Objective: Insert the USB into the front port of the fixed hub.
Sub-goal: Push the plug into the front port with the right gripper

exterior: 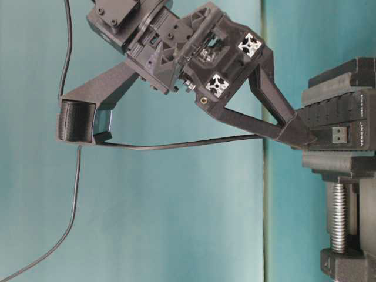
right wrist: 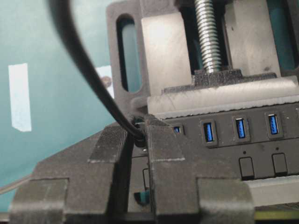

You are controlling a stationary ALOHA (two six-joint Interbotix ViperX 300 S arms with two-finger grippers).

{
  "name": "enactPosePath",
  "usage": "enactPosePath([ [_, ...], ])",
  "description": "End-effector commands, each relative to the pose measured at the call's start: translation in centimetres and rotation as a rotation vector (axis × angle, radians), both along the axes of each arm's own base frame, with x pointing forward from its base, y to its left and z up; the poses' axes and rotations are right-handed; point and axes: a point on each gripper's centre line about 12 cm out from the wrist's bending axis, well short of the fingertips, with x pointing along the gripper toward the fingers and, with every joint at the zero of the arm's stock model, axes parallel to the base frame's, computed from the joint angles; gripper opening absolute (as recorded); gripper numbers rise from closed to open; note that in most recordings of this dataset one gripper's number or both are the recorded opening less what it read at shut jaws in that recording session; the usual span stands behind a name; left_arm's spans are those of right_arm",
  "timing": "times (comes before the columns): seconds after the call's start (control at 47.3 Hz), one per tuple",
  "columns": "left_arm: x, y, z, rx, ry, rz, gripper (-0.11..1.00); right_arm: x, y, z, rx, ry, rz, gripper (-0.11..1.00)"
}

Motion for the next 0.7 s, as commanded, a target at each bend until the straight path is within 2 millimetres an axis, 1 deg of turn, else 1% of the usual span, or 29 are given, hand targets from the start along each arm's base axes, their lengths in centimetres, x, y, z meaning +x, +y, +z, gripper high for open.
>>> enactPosePath([
  [0.0,0.17,0.03,0.42,0.0,-0.012,0.002,0.0,0.34,0.14,1.1,0.009,-0.032,-0.005,0.05],
  [0.486,0.17,0.03,0.42,-0.001,-0.012,0.002,0.0,0.22,0.26,0.94,0.011,-0.027,-0.003,0.05],
  [0.676,0.18,0.03,0.48,0.0,-0.014,0.002,0.0,0.24,0.39,0.61,0.012,-0.021,-0.001,0.05],
])
